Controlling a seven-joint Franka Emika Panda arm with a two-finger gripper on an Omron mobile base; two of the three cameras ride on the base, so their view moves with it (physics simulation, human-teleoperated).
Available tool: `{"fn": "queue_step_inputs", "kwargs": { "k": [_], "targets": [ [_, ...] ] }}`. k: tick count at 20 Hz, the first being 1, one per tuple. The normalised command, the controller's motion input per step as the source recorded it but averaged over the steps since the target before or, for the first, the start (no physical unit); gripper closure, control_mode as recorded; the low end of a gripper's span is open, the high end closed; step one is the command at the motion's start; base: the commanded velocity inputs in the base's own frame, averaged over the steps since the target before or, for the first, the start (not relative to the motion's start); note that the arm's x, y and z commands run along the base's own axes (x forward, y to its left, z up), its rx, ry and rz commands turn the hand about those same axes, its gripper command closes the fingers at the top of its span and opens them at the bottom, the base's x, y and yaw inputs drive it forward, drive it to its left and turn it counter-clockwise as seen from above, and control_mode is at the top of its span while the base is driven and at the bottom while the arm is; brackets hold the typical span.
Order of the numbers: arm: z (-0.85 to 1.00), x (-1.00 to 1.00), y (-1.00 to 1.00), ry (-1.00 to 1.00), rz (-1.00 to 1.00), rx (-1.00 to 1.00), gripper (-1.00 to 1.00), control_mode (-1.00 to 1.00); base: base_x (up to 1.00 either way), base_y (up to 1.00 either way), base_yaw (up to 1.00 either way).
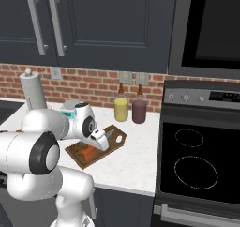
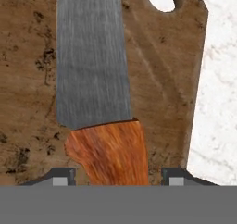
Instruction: Pick up the knife from the drawer and place it on the cutting board. Then place the meat from the plate to the cutting board.
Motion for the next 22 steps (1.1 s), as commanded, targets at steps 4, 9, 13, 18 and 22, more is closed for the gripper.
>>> {"fn": "queue_step_inputs", "kwargs": {
  "k": [4,9,13,18,22],
  "targets": [
    [0.0,0.0,0.01,0.0,0.0,0.0,-1.0,-1.0,0.0,0.0,0.0],
    [0.03,-0.1,0.0,0.0,0.0,0.0,-1.0,-1.0,0.0,0.0,0.0],
    [0.23,-0.47,0.0,-0.03,-0.03,0.0,-1.0,-1.0,0.0,0.0,0.0],
    [0.49,-0.56,0.2,-0.06,-0.03,-0.02,-1.0,-1.0,0.0,0.0,0.0],
    [0.55,-0.56,0.53,-0.03,0.0,-0.03,-1.0,-1.0,0.0,0.0,0.0]
  ]
}}
